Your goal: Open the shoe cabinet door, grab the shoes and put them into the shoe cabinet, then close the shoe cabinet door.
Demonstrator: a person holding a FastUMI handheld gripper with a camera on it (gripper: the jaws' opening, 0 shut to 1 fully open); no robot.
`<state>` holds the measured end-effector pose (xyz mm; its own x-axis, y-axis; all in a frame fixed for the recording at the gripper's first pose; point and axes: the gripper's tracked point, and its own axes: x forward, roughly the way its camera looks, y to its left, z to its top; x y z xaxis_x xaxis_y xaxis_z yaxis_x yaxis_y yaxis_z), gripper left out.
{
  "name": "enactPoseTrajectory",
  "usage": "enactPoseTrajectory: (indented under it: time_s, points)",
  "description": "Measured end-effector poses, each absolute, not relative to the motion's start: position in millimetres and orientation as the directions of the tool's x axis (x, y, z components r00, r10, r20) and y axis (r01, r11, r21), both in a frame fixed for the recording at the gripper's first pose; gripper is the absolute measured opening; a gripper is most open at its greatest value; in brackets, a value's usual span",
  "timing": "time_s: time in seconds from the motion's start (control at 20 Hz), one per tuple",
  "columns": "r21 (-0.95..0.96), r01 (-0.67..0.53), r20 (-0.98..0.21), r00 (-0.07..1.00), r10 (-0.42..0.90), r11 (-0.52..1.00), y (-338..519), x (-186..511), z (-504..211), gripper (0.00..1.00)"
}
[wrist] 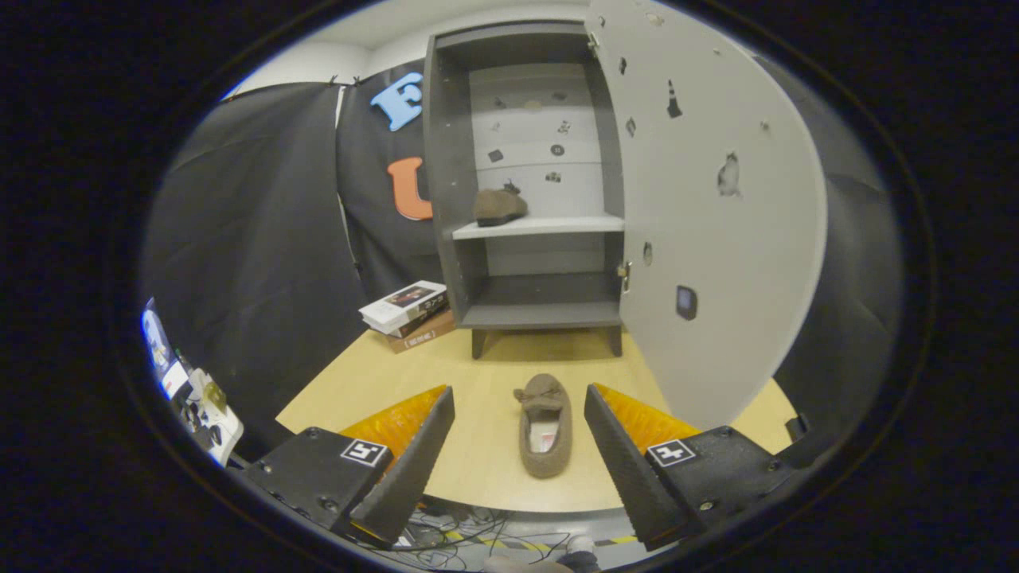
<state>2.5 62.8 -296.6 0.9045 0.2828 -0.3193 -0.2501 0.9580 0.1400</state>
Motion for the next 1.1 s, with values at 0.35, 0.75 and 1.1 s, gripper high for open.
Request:
enactPoseTrajectory:
  time_s: [0.35,0.75,1.1]
  points:
    - [0.235,-0.248,-0.499,0.799,0.336,0.940,106.4,86.5,-415.8,1.00]
    - [0.402,-0.161,-0.570,0.726,0.384,0.901,127.3,187.0,-470.1,0.99]
    - [0.326,-0.127,-0.666,0.672,0.323,0.937,123.2,216.9,-498.2,0.69]
